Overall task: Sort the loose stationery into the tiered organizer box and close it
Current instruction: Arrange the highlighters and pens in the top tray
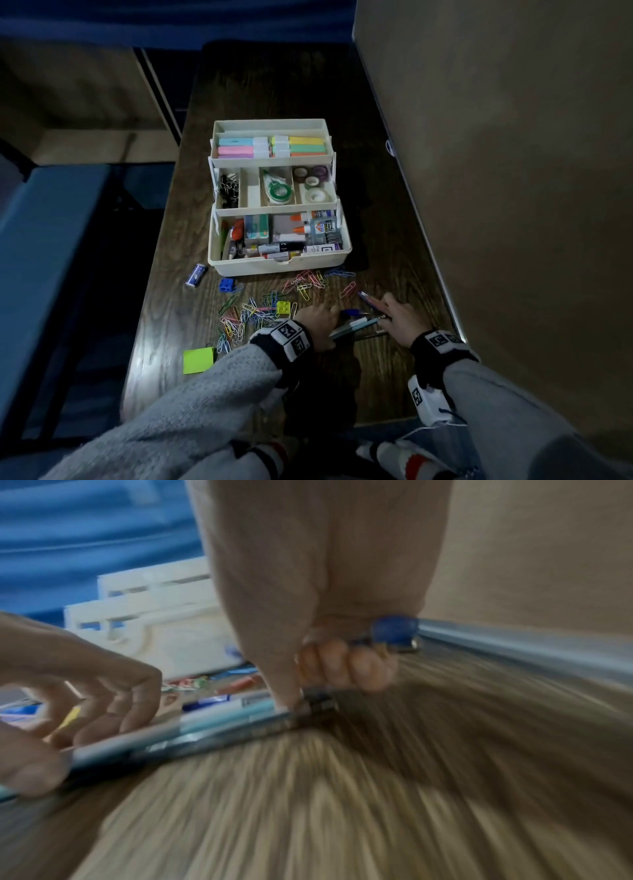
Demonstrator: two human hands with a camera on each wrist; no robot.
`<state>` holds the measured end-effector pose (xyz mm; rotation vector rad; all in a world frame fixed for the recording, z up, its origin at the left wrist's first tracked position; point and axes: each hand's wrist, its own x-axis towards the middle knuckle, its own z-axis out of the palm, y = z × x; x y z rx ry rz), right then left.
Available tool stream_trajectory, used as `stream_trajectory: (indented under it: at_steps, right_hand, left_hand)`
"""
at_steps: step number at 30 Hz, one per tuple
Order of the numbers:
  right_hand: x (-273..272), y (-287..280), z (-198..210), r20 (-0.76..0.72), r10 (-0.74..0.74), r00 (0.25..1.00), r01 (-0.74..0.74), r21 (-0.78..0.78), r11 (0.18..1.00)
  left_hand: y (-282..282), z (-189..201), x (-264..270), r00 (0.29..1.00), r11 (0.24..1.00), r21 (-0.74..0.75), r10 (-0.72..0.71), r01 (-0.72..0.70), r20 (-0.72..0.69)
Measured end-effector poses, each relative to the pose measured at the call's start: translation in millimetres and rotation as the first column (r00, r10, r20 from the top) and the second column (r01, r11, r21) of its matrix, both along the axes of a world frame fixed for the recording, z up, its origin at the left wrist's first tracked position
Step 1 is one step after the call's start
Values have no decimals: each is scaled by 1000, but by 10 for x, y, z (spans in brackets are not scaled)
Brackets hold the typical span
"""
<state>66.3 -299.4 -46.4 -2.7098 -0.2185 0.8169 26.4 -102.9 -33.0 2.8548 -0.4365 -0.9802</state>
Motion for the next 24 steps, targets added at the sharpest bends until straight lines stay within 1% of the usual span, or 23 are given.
stream_trajectory:
  at_steps: [4,8,11,13,16,17,19,21,24]
  right_hand:
    - [188,95,80,-53,100,994,-104,-69,992]
    - [318,128,131,-85,217,972,-228,-141,963]
    - [341,114,154,-85,246,966,-257,-163,953]
    - [327,69,168,-42,215,976,-219,-137,966]
    - [263,-10,179,66,121,990,-119,-27,992]
    - [225,-15,187,81,95,992,-96,6,995]
    - [143,7,182,54,88,995,-91,52,995]
    - [60,57,153,-8,112,994,-110,104,988]
    - [-8,138,83,-54,132,990,-123,145,982]
  left_hand:
    - [87,25,68,999,1000,-1,-9,9,-40]
    - [137,51,104,998,1000,2,-26,26,-55]
    - [158,51,99,998,1000,5,-28,28,-54]
    - [176,47,88,998,1000,-12,-22,21,-52]
    - [196,37,64,999,999,-50,0,-2,-46]
    - [204,37,53,999,998,-62,8,-10,-42]
    - [227,38,48,999,995,-93,20,-22,-27]
    - [273,50,44,999,992,-122,41,-42,-9]
    - [403,69,-1,997,993,-100,67,-63,36]
